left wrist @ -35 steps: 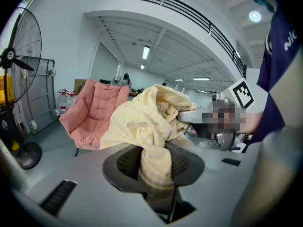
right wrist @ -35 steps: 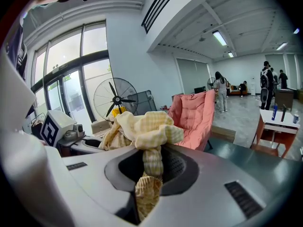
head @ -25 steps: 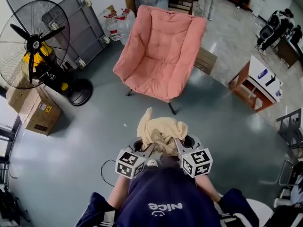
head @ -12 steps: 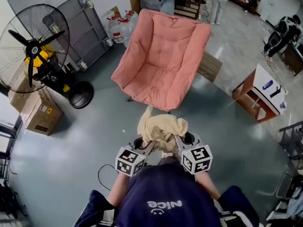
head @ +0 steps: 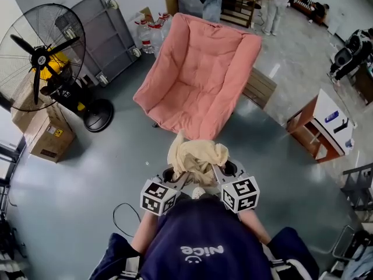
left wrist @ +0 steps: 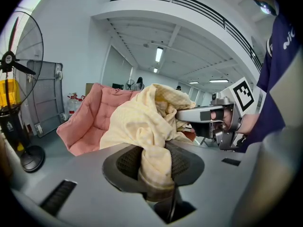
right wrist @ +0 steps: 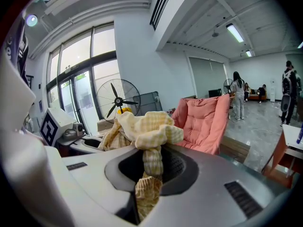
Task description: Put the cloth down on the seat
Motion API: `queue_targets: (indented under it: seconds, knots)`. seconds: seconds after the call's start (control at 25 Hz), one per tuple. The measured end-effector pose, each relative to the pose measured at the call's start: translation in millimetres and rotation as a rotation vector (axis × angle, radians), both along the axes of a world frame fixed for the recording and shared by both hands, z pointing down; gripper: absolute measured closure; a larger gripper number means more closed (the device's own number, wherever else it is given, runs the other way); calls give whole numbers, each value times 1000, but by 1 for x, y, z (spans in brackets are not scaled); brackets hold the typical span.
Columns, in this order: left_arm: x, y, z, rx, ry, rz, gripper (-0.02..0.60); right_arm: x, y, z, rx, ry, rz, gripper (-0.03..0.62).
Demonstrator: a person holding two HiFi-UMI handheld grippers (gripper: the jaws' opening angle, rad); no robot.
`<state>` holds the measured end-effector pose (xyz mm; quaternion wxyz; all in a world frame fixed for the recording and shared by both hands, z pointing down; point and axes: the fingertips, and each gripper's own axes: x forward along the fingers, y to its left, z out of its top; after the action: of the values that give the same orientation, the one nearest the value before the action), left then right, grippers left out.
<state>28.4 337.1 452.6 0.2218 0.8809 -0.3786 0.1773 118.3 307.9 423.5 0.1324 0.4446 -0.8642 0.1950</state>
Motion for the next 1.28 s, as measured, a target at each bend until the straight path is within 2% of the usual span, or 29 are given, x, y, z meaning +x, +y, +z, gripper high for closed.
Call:
queue_targets:
  seconds: [0.24,0.56,0.8,1.28]
  knots:
    - [9,-12,4,-14,2,-5,453,8,-12,4,-13,-9,-1,517]
    - [-4,-47,19,-35,17,23,453,-6,-46,17,-31,-2,21,516]
    - [-35,-111,18,-28,30,60,453,-35,-105,15,-31,9,55,517]
    - [-114,-263,10,-3,-8,218,451,-111,-243,13,-36,4,185,517]
